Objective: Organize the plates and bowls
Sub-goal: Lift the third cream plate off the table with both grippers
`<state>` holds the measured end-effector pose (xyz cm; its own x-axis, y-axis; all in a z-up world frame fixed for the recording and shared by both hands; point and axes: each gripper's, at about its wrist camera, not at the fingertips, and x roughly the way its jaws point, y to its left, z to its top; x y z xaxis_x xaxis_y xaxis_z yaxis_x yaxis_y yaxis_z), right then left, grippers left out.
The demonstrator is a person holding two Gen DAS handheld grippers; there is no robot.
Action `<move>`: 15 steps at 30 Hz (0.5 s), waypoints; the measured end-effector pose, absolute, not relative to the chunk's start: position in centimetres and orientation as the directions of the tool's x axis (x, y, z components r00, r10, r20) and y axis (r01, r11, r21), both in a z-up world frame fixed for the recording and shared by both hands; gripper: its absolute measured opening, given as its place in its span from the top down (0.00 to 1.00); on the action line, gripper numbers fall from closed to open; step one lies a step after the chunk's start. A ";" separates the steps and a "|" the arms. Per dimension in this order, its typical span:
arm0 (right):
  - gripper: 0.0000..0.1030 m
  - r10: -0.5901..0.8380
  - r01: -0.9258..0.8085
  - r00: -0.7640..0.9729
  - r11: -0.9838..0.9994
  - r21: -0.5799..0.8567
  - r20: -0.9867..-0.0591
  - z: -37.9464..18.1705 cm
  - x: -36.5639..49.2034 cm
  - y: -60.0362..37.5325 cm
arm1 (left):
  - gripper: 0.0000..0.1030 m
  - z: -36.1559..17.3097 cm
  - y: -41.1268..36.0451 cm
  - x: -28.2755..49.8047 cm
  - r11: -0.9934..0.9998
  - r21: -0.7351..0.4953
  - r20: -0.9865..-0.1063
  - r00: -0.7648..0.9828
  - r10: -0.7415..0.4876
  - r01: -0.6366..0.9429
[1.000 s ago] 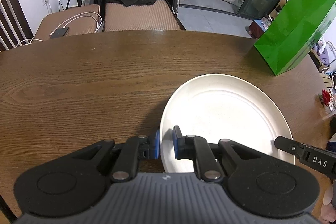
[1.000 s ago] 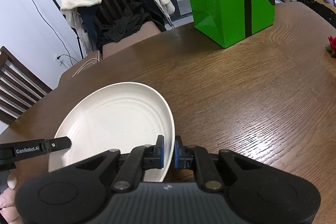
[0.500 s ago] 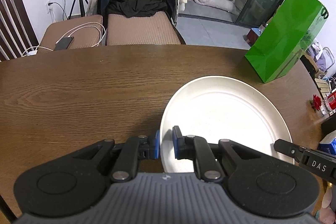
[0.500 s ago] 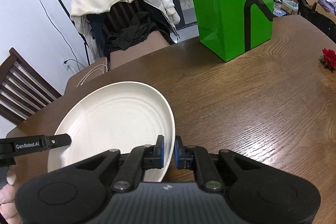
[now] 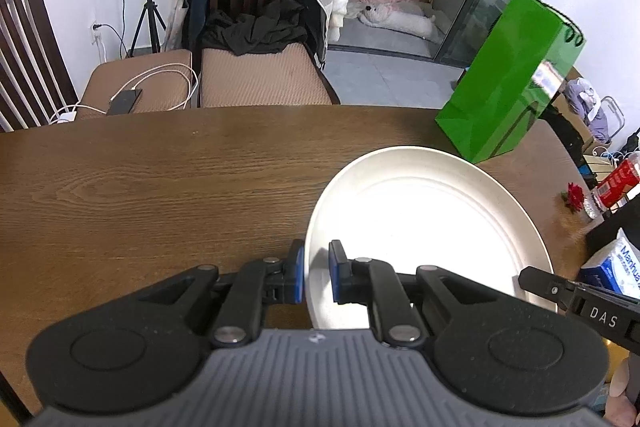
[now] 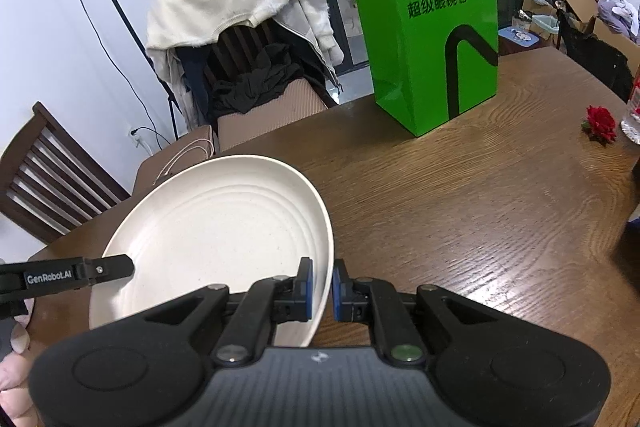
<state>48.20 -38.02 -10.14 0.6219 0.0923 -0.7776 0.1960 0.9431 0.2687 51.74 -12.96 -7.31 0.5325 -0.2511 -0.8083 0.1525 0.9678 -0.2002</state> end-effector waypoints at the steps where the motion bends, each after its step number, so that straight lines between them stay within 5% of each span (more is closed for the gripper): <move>1: 0.91 0.091 0.195 0.625 0.943 0.268 -0.775 -9.8 47.8 -38.1 | 0.88 -7.0 -13.0 51.4 0.968 -0.199 -0.806 0.535 -0.251 0.154; 15: 0.91 0.087 0.192 0.648 0.943 0.273 -0.757 -7.1 43.5 -38.3 | 0.88 -4.3 -13.2 47.1 0.966 -0.199 -0.791 0.555 -0.257 0.163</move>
<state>43.48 -38.35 -7.14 0.6481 0.0868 -0.7566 0.1924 0.9426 0.2729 47.13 -13.23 -4.29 0.5551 -0.2570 -0.7911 0.1634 0.9662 -0.1992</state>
